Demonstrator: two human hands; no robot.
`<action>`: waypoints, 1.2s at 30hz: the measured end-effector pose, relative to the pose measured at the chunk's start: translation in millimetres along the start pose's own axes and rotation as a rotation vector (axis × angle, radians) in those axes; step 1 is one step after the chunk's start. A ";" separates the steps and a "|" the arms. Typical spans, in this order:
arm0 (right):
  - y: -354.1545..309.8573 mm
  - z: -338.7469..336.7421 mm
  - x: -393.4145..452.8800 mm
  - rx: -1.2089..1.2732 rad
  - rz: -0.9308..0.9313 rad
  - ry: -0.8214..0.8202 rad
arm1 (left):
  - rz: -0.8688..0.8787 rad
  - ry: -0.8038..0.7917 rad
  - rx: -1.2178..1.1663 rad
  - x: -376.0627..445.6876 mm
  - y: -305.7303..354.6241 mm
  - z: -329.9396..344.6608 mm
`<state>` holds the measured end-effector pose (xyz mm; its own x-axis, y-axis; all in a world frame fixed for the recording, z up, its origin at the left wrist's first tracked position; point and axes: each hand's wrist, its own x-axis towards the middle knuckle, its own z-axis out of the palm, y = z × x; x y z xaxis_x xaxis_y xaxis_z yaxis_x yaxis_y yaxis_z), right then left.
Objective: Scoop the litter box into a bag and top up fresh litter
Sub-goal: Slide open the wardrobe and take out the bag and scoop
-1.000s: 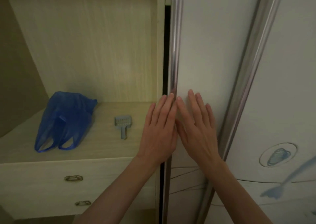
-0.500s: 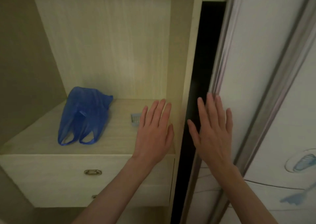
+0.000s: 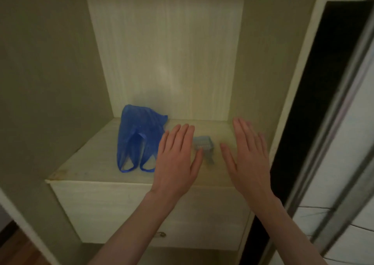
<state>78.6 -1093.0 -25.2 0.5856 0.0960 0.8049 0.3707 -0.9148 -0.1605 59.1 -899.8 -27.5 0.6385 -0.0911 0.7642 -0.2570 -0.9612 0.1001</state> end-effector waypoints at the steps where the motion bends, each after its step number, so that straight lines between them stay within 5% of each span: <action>1: -7.5 7.1 0.9 0.010 0.016 0.002 | -0.009 0.004 0.004 -2.3 -10.8 -1.2; 19: -43.1 120.1 -2.0 -0.062 0.185 -0.219 | -0.309 -0.132 -0.005 -37.5 -133.1 34.2; 31: -18.2 155.8 13.5 -0.190 0.232 -0.409 | -0.532 -0.202 0.131 -40.2 -148.9 82.3; 36: -11.1 165.4 12.9 -0.165 0.295 -0.522 | -0.590 -0.351 0.203 -38.7 -154.6 88.1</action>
<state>201.2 -1016.7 -107.5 0.9372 -0.0286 0.3475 0.0479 -0.9766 -0.2097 138.1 -770.6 -128.7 0.8339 0.4136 0.3654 0.3218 -0.9023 0.2868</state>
